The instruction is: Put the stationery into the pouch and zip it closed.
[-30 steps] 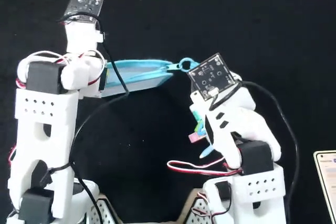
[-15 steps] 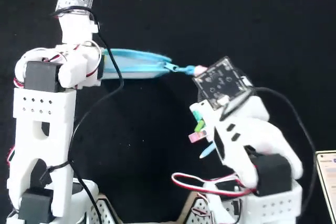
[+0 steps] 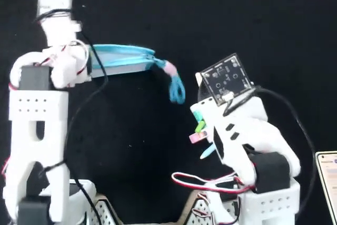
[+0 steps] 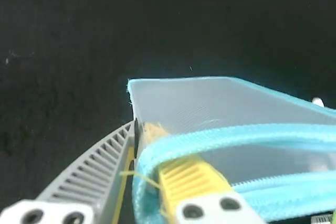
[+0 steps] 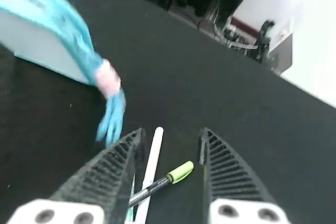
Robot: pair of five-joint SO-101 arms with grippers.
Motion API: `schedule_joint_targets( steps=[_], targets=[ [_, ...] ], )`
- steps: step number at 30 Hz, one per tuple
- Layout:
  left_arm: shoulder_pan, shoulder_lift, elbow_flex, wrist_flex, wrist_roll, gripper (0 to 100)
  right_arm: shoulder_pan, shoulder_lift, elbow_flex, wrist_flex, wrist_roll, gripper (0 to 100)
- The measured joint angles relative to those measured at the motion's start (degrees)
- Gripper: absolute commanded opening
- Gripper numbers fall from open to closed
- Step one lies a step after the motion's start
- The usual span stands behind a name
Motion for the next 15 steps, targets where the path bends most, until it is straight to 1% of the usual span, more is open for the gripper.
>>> schedule_joint_targets(
  steps=[3,10,15],
  targets=[
    [-0.09,-5.89,7.30,-4.40,0.18,3,0.00,-0.09,2.90,-0.26,0.00,16.2],
    [0.00,-24.97,28.57,-13.27,0.18,3,0.00,0.00,9.49,-3.87,0.00,16.2],
    [0.00,-34.29,38.59,-15.65,0.18,3,0.00,0.00,12.57,-4.31,-0.09,16.2]
  ],
)
